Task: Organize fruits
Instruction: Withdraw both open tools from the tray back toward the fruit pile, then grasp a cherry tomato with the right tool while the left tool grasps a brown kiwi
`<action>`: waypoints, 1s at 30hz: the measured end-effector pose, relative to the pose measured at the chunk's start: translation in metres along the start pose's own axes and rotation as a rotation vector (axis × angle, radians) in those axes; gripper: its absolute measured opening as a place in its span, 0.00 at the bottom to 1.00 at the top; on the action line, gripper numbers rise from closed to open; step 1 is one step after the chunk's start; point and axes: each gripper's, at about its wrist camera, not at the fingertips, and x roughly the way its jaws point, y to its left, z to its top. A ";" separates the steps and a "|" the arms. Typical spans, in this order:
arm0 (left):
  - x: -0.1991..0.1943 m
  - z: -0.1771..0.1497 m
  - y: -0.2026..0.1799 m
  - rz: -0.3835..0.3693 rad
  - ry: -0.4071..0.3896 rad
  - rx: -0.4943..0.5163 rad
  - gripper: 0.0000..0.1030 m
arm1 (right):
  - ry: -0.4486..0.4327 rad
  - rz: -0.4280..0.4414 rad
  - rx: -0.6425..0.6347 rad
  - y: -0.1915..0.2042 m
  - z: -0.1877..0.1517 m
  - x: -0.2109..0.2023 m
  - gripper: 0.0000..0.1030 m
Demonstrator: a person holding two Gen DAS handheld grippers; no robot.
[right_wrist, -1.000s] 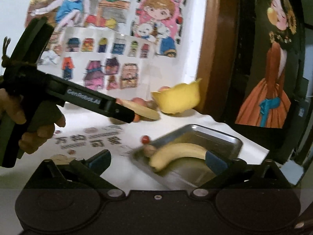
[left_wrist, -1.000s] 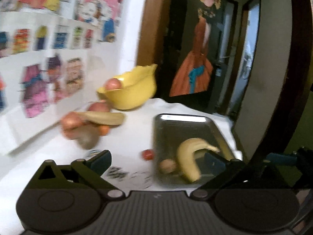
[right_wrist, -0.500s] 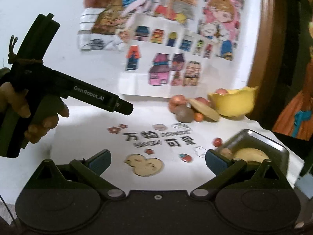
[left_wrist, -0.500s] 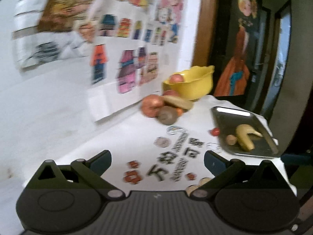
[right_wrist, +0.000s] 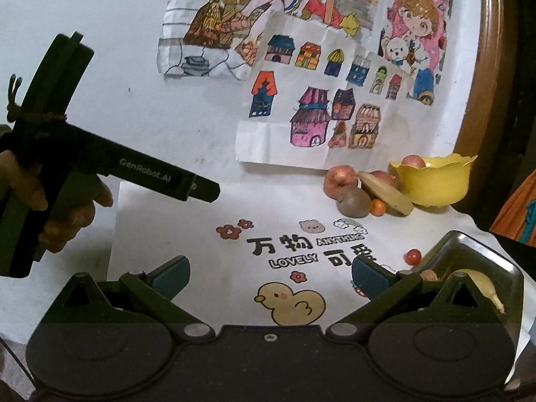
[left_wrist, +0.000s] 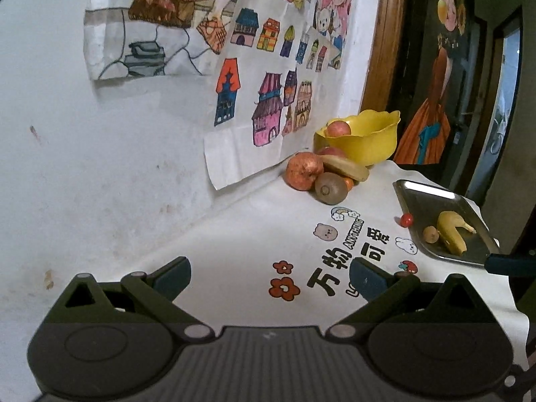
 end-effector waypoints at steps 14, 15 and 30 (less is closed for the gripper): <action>0.033 0.014 -0.016 -0.001 0.038 0.039 1.00 | 0.019 -0.045 0.062 -0.044 0.001 0.020 0.99; 0.036 0.016 -0.017 0.000 0.040 0.040 1.00 | 0.022 -0.051 0.064 -0.048 0.002 0.023 0.99; 0.088 0.057 -0.057 -0.035 0.042 0.118 1.00 | 0.068 -0.133 0.028 -0.112 -0.003 0.053 0.99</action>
